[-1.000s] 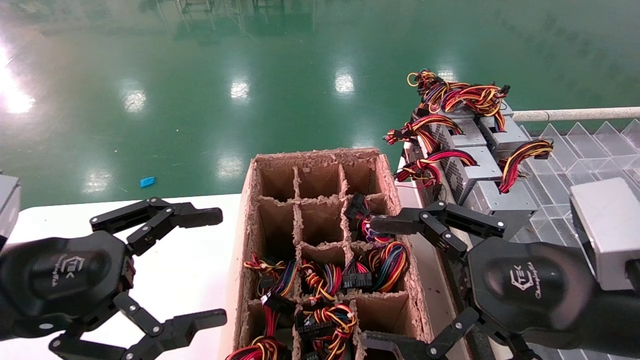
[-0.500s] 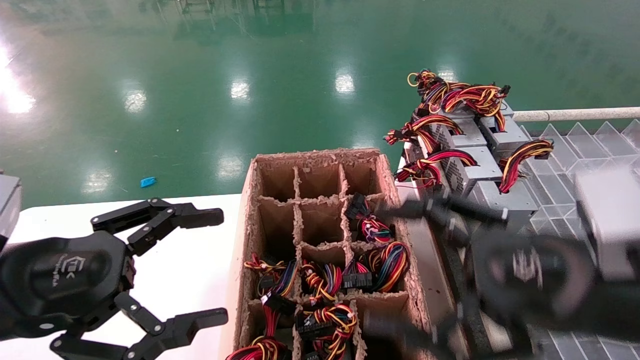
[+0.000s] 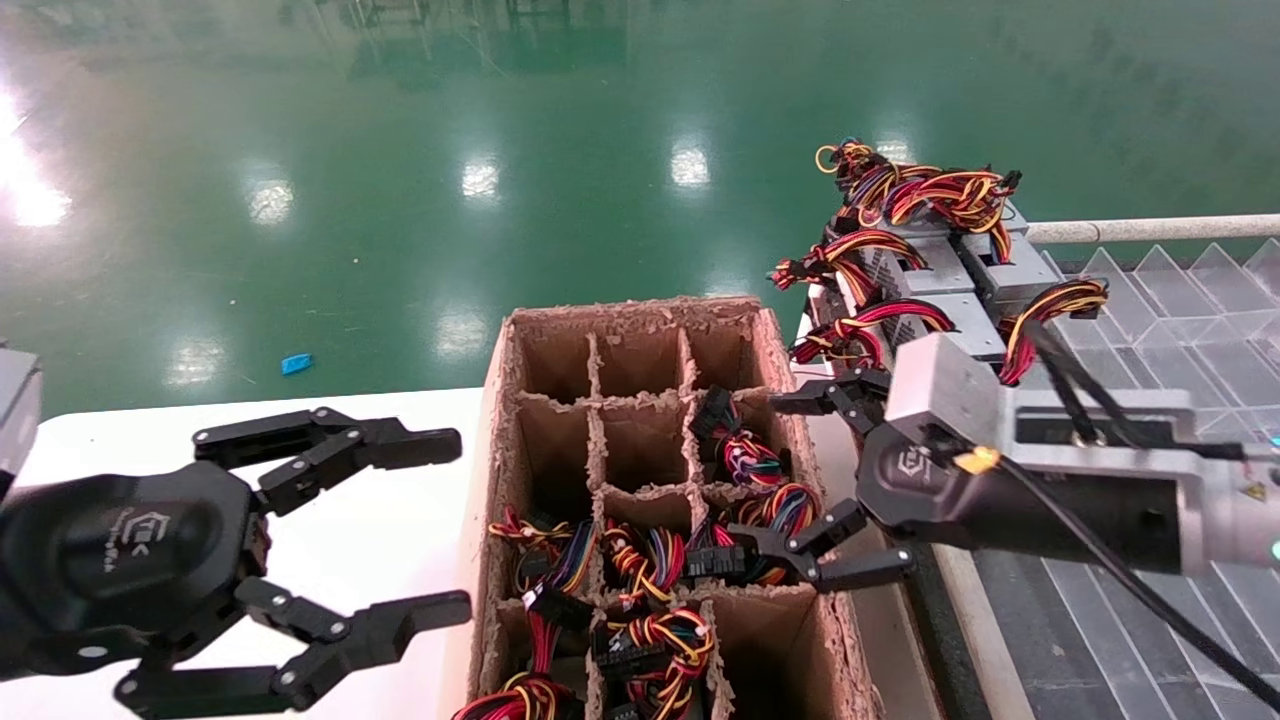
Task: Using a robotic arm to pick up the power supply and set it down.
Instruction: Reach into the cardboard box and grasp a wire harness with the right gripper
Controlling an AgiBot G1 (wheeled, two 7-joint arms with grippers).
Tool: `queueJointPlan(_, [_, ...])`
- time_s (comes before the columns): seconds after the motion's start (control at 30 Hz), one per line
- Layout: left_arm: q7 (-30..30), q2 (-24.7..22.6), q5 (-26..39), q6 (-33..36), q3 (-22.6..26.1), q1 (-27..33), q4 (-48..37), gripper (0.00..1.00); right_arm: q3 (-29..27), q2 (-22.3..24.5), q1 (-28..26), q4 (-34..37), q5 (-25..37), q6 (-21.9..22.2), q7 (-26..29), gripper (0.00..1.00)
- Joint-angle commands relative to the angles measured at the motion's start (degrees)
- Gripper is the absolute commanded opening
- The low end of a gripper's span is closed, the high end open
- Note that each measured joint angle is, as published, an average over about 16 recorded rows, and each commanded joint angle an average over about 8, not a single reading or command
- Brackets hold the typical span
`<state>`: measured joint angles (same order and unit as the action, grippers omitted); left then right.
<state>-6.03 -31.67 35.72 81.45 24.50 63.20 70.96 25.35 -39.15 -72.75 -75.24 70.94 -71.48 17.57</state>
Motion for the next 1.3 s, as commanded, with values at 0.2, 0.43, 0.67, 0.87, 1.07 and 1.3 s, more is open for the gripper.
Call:
queueJointPlan(0.2, [0.0, 0.0, 0.0, 0.0, 0.0, 0.0, 0.0, 0.00, 3.2, -2.9, -3.5, 0.2, 8.2, 2.9, 4.0, 0.06])
queueJointPlan(0.43, [0.0, 0.0, 0.0, 0.0, 0.0, 0.0, 0.0, 0.00, 5.5, -5.9, -5.3, 1.9, 14.8, 5.6, 3.8, 0.00])
queueJointPlan(0.67, [0.0, 0.0, 0.0, 0.0, 0.0, 0.0, 0.0, 0.00, 6.8, -7.1, -6.4, 3.4, 17.0, 5.1, 3.6, 0.00])
queueJointPlan(0.87, [0.0, 0.0, 0.0, 0.0, 0.0, 0.0, 0.0, 0.00, 7.5, -7.0, -7.0, 3.4, 18.2, 4.3, 4.4, 0.00])
queueJointPlan(1.07, [0.0, 0.0, 0.0, 0.0, 0.0, 0.0, 0.0, 0.00, 8.0, -6.7, -7.4, 2.7, 19.3, 3.7, 5.5, 0.00])
queueJointPlan(1.3, [0.0, 0.0, 0.0, 0.0, 0.0, 0.0, 0.0, 0.00, 8.7, -6.4, -8.0, 1.6, 20.6, 2.8, 6.7, 0.00])
